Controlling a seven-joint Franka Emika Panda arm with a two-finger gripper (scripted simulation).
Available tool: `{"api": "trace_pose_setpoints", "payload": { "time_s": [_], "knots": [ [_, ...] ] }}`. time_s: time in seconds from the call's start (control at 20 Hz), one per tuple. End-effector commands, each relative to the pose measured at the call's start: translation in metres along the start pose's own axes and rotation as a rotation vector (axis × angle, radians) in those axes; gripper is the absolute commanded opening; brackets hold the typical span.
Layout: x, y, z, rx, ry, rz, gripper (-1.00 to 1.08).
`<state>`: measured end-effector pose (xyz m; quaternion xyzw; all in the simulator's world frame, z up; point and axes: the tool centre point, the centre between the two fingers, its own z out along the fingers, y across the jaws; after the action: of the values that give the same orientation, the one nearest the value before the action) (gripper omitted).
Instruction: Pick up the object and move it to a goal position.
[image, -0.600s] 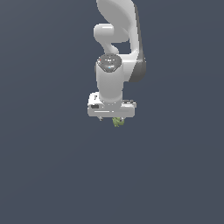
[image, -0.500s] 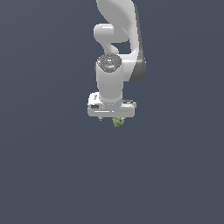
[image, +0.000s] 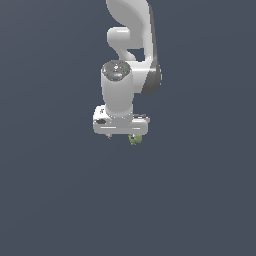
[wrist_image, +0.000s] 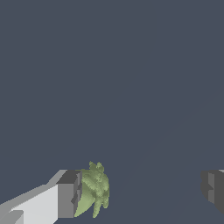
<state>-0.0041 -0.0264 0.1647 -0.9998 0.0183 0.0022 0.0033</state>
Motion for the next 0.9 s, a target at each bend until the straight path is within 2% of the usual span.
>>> {"api": "trace_pose_setpoints", "payload": {
  "time_s": [0.0,0.45,0.85],
  "knots": [
    [0.000,0.001,0.000,-0.001,0.001,-0.002,1.00],
    [-0.008,-0.007,0.009,-0.002,0.001,-0.034,1.00],
    [-0.037,-0.029,0.036,-0.006,0.002,-0.139,1.00]
  ]
}}
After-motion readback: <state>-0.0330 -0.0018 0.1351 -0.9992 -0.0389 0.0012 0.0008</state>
